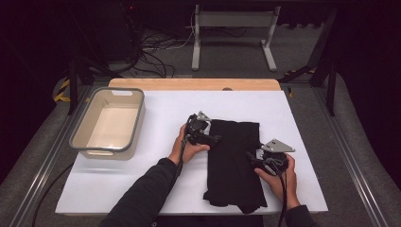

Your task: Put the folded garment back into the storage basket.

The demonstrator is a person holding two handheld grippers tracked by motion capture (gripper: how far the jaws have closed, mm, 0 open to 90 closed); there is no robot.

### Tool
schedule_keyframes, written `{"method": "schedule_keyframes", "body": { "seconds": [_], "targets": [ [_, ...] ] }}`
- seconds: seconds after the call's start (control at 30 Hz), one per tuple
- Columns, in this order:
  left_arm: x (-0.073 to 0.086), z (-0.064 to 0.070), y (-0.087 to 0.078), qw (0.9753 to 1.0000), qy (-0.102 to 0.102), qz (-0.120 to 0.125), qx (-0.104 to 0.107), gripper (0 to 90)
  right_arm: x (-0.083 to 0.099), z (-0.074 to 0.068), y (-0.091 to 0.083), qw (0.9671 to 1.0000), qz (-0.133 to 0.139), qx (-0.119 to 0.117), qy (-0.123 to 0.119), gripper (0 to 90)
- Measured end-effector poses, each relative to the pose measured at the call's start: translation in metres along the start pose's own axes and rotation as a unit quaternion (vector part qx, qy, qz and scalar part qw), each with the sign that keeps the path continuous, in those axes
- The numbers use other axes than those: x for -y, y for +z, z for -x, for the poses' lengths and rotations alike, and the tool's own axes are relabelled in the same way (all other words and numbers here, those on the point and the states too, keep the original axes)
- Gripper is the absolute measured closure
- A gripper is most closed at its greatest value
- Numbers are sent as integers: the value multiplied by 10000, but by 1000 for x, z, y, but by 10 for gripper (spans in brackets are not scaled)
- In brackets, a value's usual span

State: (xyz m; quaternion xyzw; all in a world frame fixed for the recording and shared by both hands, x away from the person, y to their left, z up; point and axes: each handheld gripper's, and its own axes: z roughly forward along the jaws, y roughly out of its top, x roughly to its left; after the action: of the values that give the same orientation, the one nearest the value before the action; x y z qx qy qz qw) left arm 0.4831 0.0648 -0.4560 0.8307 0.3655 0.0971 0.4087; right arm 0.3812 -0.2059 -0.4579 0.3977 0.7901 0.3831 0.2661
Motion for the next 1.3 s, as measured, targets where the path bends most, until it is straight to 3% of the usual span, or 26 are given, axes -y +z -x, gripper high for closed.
{"method": "schedule_keyframes", "body": {
  "seconds": [0.13, 0.17, 0.23, 0.3, 0.4, 0.63, 0.97, 1.3],
  "targets": [
    [-3, 3, 7, 9998, -55, -138, -154, 248, 0, -1, -1, 10000, 13, -49, -20, 370],
    [-4, 4, 8, 9999, -86, -137, -46, 393, 0, -2, -1, 10000, 21, -65, -24, 369],
    [-6, 5, 9, 9999, -95, -121, 13, 473, -1, -2, -1, 9999, 34, -95, -31, 367],
    [-6, 4, 10, 9998, -124, -76, 135, 681, -1, -3, -2, 9999, 43, -137, -16, 366],
    [-7, 3, 9, 9998, -140, -37, 108, 794, -2, -4, -4, 9998, 68, -180, -45, 362],
    [-8, -10, 0, 9998, -173, 57, 49, 850, -1, -12, -13, 9994, 103, -327, -87, 354],
    [-20, -42, -16, 9990, -196, 128, -378, 852, -4, -25, -11, 9983, 77, -519, -269, 348],
    [-26, -59, -19, 9973, -193, 76, -709, 822, -5, -32, -10, 9974, 66, -628, -350, 348]
  ]
}}
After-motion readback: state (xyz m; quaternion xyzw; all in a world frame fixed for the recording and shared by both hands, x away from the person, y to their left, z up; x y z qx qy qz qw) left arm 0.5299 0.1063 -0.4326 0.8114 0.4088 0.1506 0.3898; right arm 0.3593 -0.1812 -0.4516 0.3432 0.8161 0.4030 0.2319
